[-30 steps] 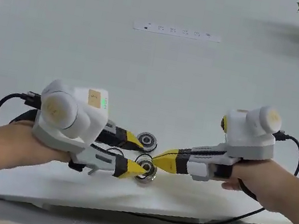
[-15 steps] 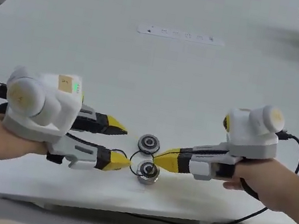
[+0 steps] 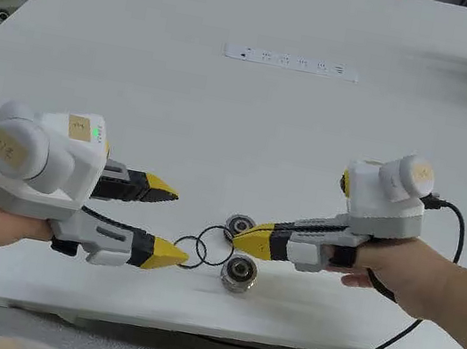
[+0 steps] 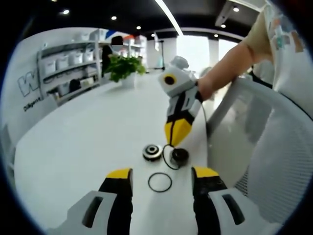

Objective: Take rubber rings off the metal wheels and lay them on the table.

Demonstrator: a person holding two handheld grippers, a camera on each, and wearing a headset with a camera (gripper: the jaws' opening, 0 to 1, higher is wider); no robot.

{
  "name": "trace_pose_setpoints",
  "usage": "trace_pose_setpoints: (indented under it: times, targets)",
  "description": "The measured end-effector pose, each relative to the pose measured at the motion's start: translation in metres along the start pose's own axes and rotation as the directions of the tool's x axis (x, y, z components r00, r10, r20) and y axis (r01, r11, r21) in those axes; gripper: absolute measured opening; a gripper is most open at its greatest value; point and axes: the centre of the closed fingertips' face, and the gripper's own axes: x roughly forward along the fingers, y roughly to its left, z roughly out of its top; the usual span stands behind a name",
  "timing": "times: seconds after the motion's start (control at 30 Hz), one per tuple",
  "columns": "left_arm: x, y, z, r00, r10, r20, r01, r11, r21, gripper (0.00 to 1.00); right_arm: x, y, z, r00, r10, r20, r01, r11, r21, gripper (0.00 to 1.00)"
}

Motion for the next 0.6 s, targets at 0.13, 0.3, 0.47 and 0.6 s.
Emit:
trace_pose_setpoints:
  times: [0.13, 0.3, 0.47, 0.6]
  targets:
    - [-0.005, 0.006, -0.004, 0.9998, 0.02, -0.001, -0.02, 1.0, -0.017, 0.5, 0.01, -0.002, 0.003, 0.9999, -0.011, -0.014, 0.011, 1.0, -0.004, 0.0]
    - [-0.007, 0.01, -0.006, 0.9995, 0.031, 0.001, -0.031, 0.999, -0.033, 0.5, 0.02, -0.008, -0.002, 0.9984, -0.022, -0.052, 0.022, 1.0, 0.002, 0.0]
    - [-0.009, 0.014, -0.007, 0.9991, 0.043, 0.003, -0.043, 0.999, -0.032, 0.51, 0.029, -0.014, -0.004, 0.997, -0.036, -0.068, 0.037, 0.999, 0.012, 0.0]
    - [-0.012, 0.016, -0.011, 0.9987, 0.051, -0.006, -0.051, 0.998, -0.036, 0.51, 0.036, -0.019, -0.009, 0.9934, -0.057, -0.1, 0.059, 0.998, 0.022, 0.0]
